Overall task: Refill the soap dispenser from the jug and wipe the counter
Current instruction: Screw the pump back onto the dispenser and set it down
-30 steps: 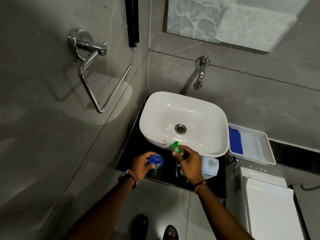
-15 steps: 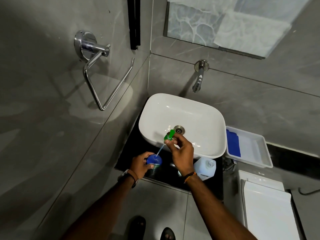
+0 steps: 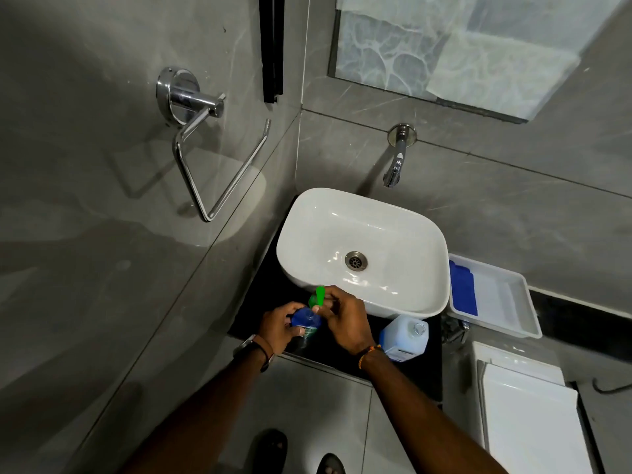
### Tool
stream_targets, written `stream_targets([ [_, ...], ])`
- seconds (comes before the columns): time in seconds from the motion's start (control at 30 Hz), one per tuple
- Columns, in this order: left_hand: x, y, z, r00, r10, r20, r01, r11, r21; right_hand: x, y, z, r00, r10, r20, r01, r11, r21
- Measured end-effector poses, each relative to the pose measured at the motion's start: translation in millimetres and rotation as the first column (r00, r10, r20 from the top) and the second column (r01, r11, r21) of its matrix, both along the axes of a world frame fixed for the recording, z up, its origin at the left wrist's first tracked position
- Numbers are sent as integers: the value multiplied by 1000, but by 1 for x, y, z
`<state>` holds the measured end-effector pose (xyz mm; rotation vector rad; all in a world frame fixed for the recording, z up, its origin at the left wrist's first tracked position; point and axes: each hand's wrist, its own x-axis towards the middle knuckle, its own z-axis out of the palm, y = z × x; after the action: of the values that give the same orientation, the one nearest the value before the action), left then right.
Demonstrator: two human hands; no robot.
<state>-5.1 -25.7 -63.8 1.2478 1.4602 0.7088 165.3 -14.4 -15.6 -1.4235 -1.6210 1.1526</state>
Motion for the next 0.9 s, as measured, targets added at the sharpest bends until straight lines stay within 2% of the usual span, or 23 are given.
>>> stream_targets([
  [0.23,2,0,1,1000,6,9,-6,1000,-31,5,4,-1,942,248,228,-272,959,80],
  [0.43,2,-1,2,1000,16,12,-15,1000,-27,1,1,-12,942,161,295,-195,976,91],
  [0.6,2,-2,0,1000,15,-2,-15,1000,-20,1,-4,-18,879,-6,476,-8,1000,26],
  [0.67,2,-2,0,1000,14,-9,-14,1000,-20,6,-6,-23,907,-56,417,48,998,30],
  [0.77,2,0,1,1000,6,-5,-7,999,-40,12,-7,-25,967,86,238,-99,994,44],
  [0.83,2,0,0,1000,3,-11,-4,999,-46,12,-6,-23,959,145,243,-164,985,60],
  [0.9,2,-1,0,1000,15,3,-15,998,-54,9,-3,-22,955,103,278,-119,992,43],
])
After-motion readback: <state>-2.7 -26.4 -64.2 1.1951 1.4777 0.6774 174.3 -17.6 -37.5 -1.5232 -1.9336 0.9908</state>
